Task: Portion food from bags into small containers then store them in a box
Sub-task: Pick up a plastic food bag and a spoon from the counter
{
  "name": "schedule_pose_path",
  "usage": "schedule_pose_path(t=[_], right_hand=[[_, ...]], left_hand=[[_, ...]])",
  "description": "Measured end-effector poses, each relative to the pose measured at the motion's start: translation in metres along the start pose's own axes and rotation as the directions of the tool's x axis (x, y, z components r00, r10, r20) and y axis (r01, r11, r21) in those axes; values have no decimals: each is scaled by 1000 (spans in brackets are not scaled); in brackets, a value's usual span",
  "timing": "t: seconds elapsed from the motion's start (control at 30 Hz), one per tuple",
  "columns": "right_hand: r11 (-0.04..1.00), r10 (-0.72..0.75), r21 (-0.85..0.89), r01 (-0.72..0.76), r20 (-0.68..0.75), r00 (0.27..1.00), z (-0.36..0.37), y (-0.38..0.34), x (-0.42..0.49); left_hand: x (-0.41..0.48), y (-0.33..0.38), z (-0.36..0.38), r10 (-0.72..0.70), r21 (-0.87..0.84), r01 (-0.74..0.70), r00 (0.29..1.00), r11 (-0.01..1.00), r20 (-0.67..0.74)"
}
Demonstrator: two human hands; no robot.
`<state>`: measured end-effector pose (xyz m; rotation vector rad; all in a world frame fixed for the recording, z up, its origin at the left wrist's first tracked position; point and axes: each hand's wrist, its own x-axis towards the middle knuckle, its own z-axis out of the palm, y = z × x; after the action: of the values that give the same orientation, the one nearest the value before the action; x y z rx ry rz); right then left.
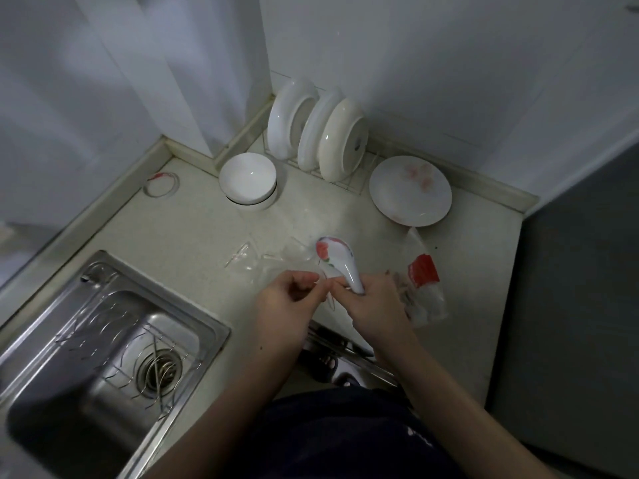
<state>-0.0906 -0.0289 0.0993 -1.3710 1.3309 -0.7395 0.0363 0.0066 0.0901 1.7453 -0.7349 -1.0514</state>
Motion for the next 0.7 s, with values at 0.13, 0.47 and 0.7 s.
schedule_pose_path(t=[0.13,0.47,0.7], right_hand=[[1000,-24,21,23,21,999,-3,-1,-1],[1000,-26,8,26,-16,1000,-12,-5,0],[971,-204,-134,196,-51,978,-15,-3,2]], left_hand=[[1,-1,2,4,4,-4,1000,1000,15],[4,0,9,30,4,-30,998,1000,64],[2,7,15,184,265,-218,972,939,149]])
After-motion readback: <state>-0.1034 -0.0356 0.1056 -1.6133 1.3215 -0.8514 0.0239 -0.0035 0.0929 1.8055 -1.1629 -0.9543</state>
